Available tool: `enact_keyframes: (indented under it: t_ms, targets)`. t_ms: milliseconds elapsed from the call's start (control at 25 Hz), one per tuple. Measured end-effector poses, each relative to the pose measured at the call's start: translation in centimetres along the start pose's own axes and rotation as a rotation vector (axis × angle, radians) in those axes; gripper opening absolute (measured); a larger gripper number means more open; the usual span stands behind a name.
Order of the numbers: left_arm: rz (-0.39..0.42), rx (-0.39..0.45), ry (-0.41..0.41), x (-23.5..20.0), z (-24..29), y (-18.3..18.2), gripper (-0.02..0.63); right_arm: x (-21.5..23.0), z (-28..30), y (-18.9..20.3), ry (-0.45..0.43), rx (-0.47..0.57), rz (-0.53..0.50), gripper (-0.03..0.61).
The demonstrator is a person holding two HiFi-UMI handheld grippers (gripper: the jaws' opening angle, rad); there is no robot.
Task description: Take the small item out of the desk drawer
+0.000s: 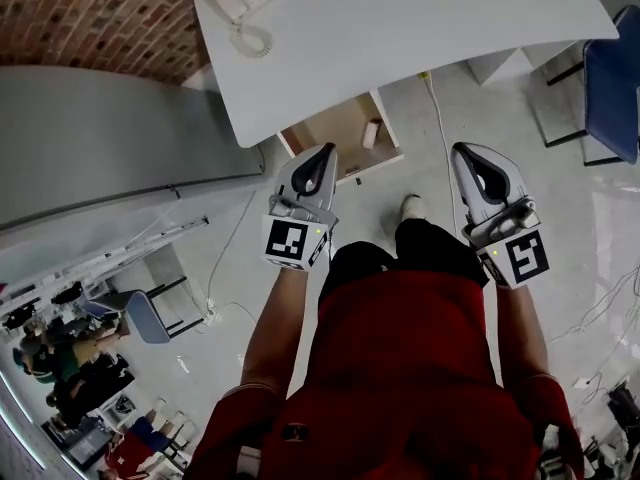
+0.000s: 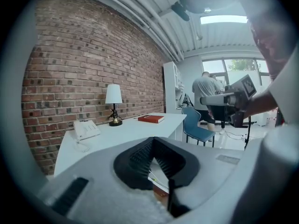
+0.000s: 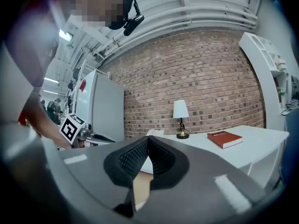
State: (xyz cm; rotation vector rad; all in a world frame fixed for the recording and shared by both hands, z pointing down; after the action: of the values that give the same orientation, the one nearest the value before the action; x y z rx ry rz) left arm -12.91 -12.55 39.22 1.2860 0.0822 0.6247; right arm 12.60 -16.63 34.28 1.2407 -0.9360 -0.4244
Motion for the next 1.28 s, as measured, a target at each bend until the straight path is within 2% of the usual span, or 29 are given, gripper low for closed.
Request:
enact_keyframes:
  t_ms: [280, 720, 1040, 1280]
  targets:
    - [-0.006, -0.14, 0.049, 1.0, 4.5, 3.1, 0.008, 2.9, 1.0, 0.7, -0.02, -0.031, 0.038, 0.012]
    - [-0.056, -0.359, 0.17, 2.0, 10.2, 11.6, 0.089, 4.2, 2.4, 2.4, 0.012, -0.079, 0.061, 0.012]
    - [-0.072, -0.468, 0.205, 1.8, 13.9, 18.0, 0.155, 5.2, 3.6, 4.8, 0.054, -0.107, 0.078, 0.012]
    - [-0.046, -0.536, 0.251, 1.9, 16.8, 21.7, 0.172, 6.2, 3.3, 7.8, 0.104, -0.143, 0.101, 0.012]
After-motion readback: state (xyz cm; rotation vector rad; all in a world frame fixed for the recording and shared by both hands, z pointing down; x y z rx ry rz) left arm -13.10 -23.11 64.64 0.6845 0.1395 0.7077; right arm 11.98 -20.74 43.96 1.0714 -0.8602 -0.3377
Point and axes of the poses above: the fingertips, and each gripper's own axes: z forward along the fingers, x to its right, y out of its underside, the point moved 7 cm from there along -z, backward along the fingers, and after that the axes turned 15 degrees about z, right-handed, at the moved point
